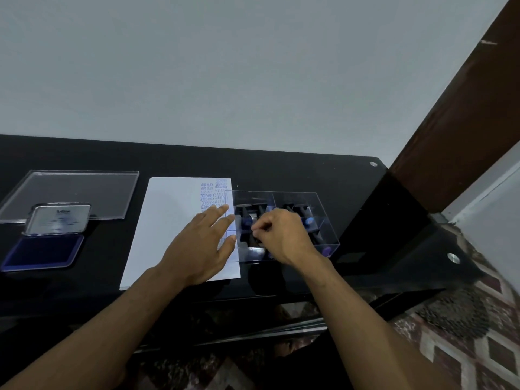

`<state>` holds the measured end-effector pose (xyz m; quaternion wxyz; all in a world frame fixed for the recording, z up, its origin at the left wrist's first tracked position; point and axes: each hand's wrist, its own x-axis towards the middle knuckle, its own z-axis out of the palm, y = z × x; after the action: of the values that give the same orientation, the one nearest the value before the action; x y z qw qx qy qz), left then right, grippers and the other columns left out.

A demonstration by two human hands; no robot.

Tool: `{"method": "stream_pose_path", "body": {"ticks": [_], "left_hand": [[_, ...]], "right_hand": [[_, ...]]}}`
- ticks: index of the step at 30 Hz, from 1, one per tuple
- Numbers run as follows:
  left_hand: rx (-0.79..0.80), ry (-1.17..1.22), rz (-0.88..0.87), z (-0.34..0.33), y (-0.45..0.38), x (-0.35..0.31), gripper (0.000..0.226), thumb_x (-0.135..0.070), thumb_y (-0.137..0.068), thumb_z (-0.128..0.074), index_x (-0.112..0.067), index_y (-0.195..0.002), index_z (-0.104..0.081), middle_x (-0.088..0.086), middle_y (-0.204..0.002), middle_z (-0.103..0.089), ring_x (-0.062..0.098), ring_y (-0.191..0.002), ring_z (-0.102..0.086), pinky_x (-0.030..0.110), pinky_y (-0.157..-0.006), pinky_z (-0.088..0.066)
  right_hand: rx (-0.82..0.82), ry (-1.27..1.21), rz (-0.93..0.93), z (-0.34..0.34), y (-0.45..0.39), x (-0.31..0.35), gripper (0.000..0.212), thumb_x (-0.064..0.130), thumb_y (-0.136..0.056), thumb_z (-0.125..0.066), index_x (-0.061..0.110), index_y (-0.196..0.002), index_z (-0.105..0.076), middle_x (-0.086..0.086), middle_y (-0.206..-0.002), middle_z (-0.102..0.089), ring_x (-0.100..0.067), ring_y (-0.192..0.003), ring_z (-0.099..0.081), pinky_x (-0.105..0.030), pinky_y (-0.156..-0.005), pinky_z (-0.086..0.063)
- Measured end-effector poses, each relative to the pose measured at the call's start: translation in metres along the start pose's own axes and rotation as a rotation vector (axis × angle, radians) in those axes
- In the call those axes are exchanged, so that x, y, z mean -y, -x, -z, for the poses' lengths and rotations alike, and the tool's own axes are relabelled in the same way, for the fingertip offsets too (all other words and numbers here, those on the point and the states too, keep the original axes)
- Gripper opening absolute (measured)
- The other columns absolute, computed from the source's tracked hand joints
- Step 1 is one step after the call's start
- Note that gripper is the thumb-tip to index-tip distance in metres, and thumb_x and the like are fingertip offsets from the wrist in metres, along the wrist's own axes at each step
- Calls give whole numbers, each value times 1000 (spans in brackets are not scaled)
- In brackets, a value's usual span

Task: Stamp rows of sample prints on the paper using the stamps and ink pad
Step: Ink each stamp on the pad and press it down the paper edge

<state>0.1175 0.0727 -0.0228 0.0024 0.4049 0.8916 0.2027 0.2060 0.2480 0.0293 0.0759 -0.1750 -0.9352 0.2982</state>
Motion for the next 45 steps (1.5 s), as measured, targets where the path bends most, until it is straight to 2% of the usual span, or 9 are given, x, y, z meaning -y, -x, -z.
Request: {"method": "stream_pose_path", "body": {"ticks": [4, 10, 19, 22, 25, 32, 37, 41, 45], "left_hand": [[-47, -12, -67, 0, -4, -11, 63, -56, -97, -30, -23, -149, -46, 0, -160, -35, 21, -151, -26, 35, -120, -14], [-83, 64, -191, -6, -19, -43, 63, -53, -97, -33, -17, -146, -50, 5, -155, -44, 24, -149, -29, 47, -122, -26], [-56, 45, -224, -24, -35, -58, 56, -46, -99, -40, -17, -145, -51, 3, -152, -48, 23, -147, -34, 45, -122, -24], [-59, 26, -227, -25, -34, -57, 54, -45, -99, -40, -17, -143, -53, 3, -150, -51, 24, -145, -37, 44, -122, -25], [-67, 29, -219, -25, -34, -57, 54, -46, -99, -40, -18, -142, -54, 3, -149, -52, 23, -145, -38, 43, -122, -24], [-88, 27, -217, -26, -34, -57, 52, -44, -98, -43, -18, -142, -54, 3, -148, -52, 22, -144, -38, 40, -122, -23], [-97, 27, -214, -27, -34, -58, 52, -44, -98, -45, -18, -142, -55, 4, -148, -53, 22, -143, -40, 41, -122, -24], [-96, 26, -201, -27, -34, -57, 51, -44, -98, -46, -19, -142, -54, 2, -149, -52, 21, -144, -38, 40, -122, -23], [-98, 17, -194, -27, -34, -57, 51, -45, -99, -45, -19, -142, -54, 2, -149, -52, 21, -144, -38, 40, -122, -23]], "right_hand": [[-171, 65, -45, 18, 4, -16, 19, 10, -88, -62, 19, -78, -76, 15, -80, -68, 0, -72, -62, -12, -66, -50], [-200, 264, -202, 47, 12, -65, 22, 12, -83, -55, 18, -67, -69, -2, -79, -69, -18, -69, -65, -24, -59, -50], [219, 615, -153, 57, 10, -69, 16, 15, -83, -48, 17, -92, -61, -9, -104, -66, -31, -85, -56, -34, -73, -37], [272, 531, -151, 61, 1, -68, 17, 15, -80, -47, 16, -80, -64, -9, -97, -69, -28, -75, -58, -33, -70, -48], [277, 333, -136, 64, 0, -66, 28, 11, -86, -50, 19, -96, -75, -2, -101, -72, -20, -88, -66, -29, -80, -56], [223, 227, -34, 59, 3, -70, 32, 8, -95, -51, 19, -116, -72, 2, -124, -67, -12, -107, -62, -17, -91, -45], [419, 295, -50, 58, -7, -70, 32, 20, -101, -45, 25, -126, -64, 7, -133, -61, -12, -120, -56, -18, -94, -37], [478, 240, -80, 61, -12, -65, 29, 22, -99, -46, 25, -115, -70, 11, -119, -66, -7, -107, -59, -20, -87, -41], [343, 216, -52, 55, -6, -69, 13, 37, -96, -55, 30, -98, -66, 14, -94, -64, -5, -85, -60, -24, -72, -48]]}}
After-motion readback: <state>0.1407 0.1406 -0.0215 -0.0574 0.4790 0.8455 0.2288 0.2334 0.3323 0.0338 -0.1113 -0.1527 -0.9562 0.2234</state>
